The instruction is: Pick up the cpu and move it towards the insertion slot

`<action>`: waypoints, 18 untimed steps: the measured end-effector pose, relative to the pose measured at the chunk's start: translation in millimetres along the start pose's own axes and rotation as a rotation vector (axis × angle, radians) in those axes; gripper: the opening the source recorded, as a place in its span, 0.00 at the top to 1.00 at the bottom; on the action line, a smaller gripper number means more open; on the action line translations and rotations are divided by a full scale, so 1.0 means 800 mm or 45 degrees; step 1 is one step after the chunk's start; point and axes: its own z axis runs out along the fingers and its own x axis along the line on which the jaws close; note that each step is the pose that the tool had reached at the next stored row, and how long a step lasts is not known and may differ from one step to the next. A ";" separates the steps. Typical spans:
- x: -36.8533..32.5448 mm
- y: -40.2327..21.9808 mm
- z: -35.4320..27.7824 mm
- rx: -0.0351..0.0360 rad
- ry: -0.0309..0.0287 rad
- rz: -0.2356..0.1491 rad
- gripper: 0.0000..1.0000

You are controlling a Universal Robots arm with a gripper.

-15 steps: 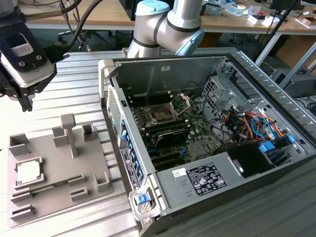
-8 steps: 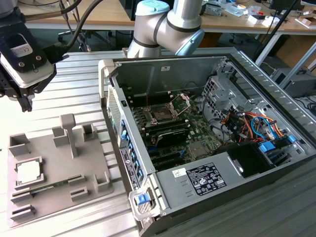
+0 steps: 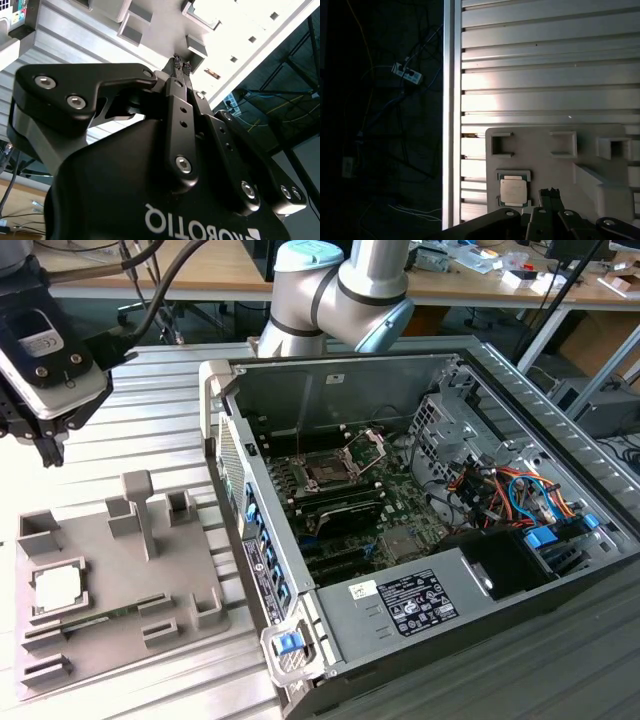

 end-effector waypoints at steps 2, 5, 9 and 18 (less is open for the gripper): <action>0.0006 0.0000 0.0002 0.0000 0.0001 0.000 0.89; 0.0014 0.0000 0.0005 0.0000 0.0000 0.000 0.89; 0.0029 0.0000 0.0011 0.0000 0.0000 0.000 0.89; 0.0055 0.0000 0.0022 -0.0001 0.0000 0.000 0.89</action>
